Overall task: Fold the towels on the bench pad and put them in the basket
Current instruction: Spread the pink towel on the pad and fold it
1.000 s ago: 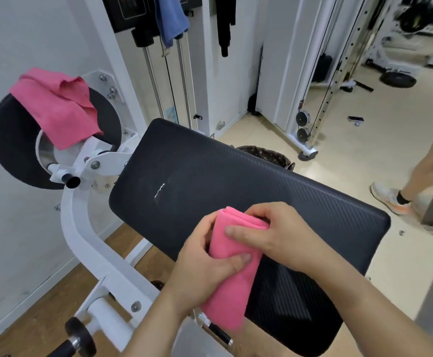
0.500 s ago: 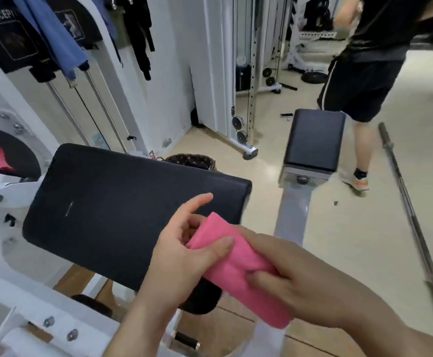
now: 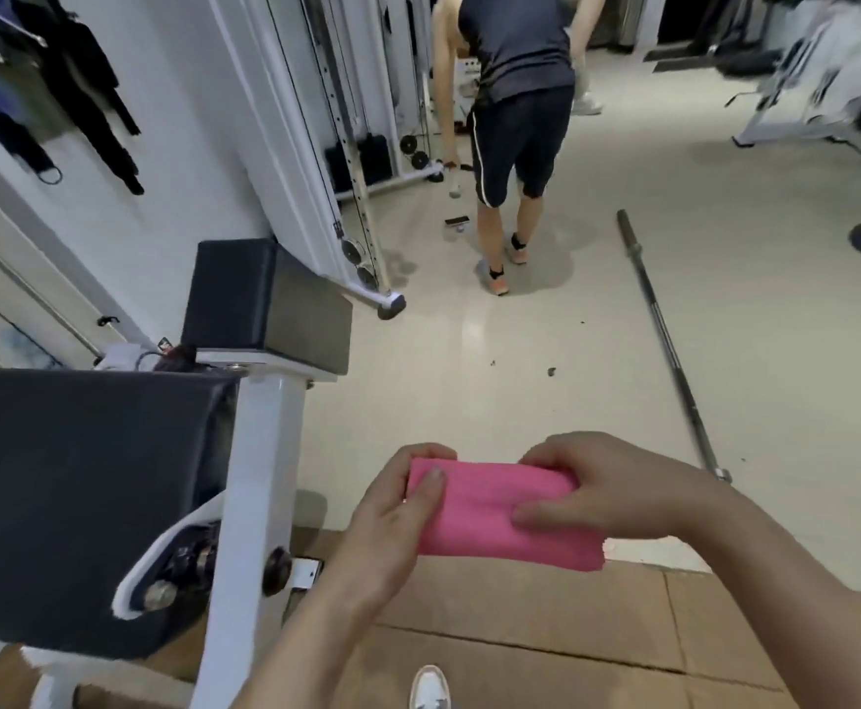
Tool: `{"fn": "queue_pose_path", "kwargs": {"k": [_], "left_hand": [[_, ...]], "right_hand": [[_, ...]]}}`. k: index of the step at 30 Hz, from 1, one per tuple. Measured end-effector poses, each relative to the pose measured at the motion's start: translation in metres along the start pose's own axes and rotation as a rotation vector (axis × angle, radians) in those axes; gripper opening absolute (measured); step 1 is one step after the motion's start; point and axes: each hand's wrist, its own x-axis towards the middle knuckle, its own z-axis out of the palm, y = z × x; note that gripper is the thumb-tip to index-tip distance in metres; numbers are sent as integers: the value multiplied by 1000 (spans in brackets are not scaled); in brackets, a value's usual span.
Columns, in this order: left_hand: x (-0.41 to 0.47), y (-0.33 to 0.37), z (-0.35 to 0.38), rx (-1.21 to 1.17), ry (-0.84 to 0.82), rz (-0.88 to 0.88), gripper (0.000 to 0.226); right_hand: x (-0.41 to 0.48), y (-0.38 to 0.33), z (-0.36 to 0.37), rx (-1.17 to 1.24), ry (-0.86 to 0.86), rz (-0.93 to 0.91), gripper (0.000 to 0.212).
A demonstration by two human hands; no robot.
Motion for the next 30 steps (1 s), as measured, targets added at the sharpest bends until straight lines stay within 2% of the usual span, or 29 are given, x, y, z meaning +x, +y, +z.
{"fn": "queue_pose_path", "kwargs": {"k": [3,6,10,13,18,23,26,30], "left_hand": [[32,-1,19,82,-47,36,24],[73,-3,23,274,-7,78,43],[141,-1,24,661,-71,140,37],[193,5,27,840,-21,138,38],[264,17,26,854,52,138,65],[334,19,8,781,217,89,37],[372,12,-6,767,336,34,35],[426,-2,-25,692,426,-123,36]], "right_hand": [[16,34,-29,-27,-60,53,35],[48,60,-55,-90,-54,55,37],[111,81,-79,-227,84,4,34],[164,87,-99,-301,139,-27,35],[244,89,-135,-301,145,-125,41],[323,84,-179,-293,113,-194,42],[376,89,-199,-299,62,-244,44],[453,101,-218,-375,-35,-356,45]]}}
